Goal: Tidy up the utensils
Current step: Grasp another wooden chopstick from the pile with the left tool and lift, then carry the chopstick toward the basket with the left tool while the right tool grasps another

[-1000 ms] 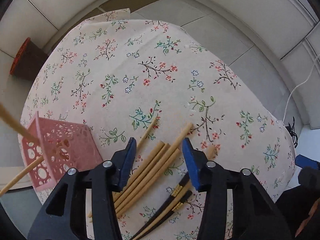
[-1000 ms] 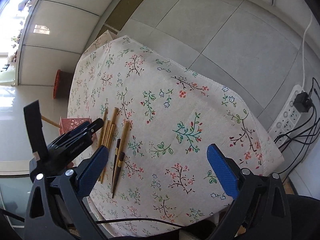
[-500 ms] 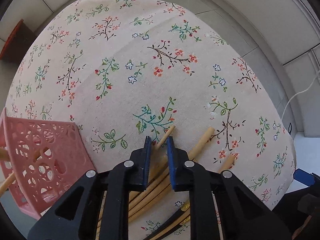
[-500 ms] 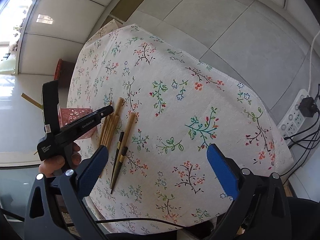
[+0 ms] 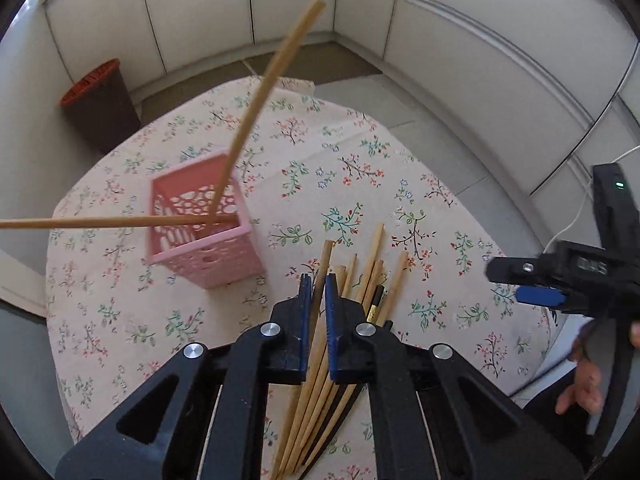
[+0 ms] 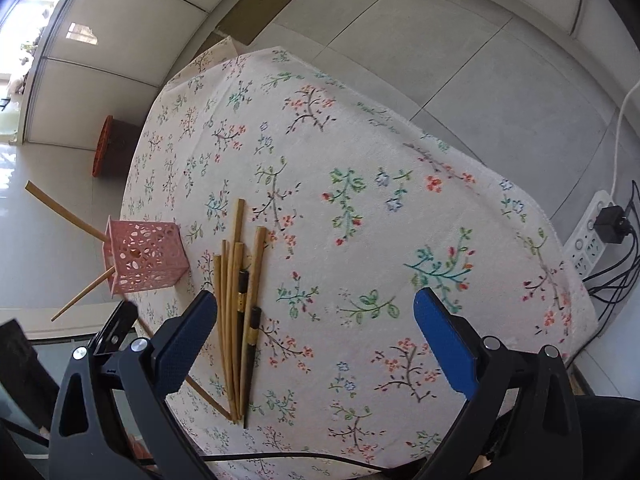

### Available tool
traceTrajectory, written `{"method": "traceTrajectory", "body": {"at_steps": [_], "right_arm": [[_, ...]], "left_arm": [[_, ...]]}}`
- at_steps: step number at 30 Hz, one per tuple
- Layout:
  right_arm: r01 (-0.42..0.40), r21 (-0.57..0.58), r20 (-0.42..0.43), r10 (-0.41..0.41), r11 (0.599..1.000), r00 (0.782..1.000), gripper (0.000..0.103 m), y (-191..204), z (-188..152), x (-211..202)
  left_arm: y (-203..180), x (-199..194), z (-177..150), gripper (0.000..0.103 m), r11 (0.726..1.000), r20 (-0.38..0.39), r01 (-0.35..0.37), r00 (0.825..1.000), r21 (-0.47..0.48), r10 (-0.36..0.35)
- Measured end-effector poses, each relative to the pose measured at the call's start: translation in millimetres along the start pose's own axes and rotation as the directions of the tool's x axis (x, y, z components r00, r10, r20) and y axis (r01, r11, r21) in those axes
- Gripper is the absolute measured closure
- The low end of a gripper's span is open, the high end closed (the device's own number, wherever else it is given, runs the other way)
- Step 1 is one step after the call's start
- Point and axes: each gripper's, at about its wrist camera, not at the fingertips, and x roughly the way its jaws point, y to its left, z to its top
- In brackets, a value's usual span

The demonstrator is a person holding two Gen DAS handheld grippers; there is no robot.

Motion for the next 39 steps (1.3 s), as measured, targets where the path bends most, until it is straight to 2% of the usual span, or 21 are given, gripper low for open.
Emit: {"method": "traceTrajectory", "body": {"at_steps": [2,5,7,11,13,16,18,23,28,33,39], "right_arm": [[0.012,-0.006,-0.01,-0.012,1.0,1.0,0.008,15,-1,10],[0.042,-0.002,-0.042,-0.042,0.999,0.998,0.018,37,-2,29],[0.083,0.002,-0.059,-0.083,0.997,0.995,0.035,50,-3,42],[0.167,0.015,-0.05,-0.166,0.986,0.985,0.056,64,-1,62],[0.211,0.019,-0.051,-0.21,0.977,0.976,0.071,68,0,71],[0.247,0.049,-0.044,-0.245,0.968,0.969,0.086,69,0,83],[0.239,0.052,-0.011,-0.239,0.97,0.971,0.093,70,2,83],[0.159,0.057,0.014,-0.161,0.986,0.987,0.095,57,6,76],[0.097,-0.044,0.097,-0.092,0.994,0.991,0.095,59,-5,30],[0.031,-0.177,0.177,0.001,0.984,0.984,0.095,71,-33,-34],[-0.031,-0.303,0.24,0.108,0.953,0.965,0.095,88,-59,-98]], "left_arm": [[-2,-32,-8,0.097,1.0,0.065,0.002,0.998,-0.01,-0.001],[3,-77,-37,0.098,1.0,0.157,-0.016,0.987,-0.017,0.019],[6,-97,-51,0.098,0.999,0.205,-0.022,0.978,-0.028,0.027],[12,-129,-67,0.099,0.999,0.285,-0.006,0.959,-0.037,0.016],[15,-139,-71,0.099,0.999,0.317,0.0,0.948,-0.044,0.014],[19,-155,-77,0.099,0.999,0.354,0.008,0.935,-0.053,0.012],[21,-163,-79,0.099,0.998,0.376,0.013,0.926,-0.061,0.011],[23,-175,-83,0.099,0.996,0.399,0.023,0.917,-0.091,0.015],[20,-186,-84,0.099,0.994,0.411,0.019,0.911,-0.109,0.028],[10,-203,-83,0.099,0.993,0.438,0.012,0.898,-0.117,0.04],[-1,-222,-76,0.099,0.993,0.462,0.007,0.885,-0.122,0.051]]}}
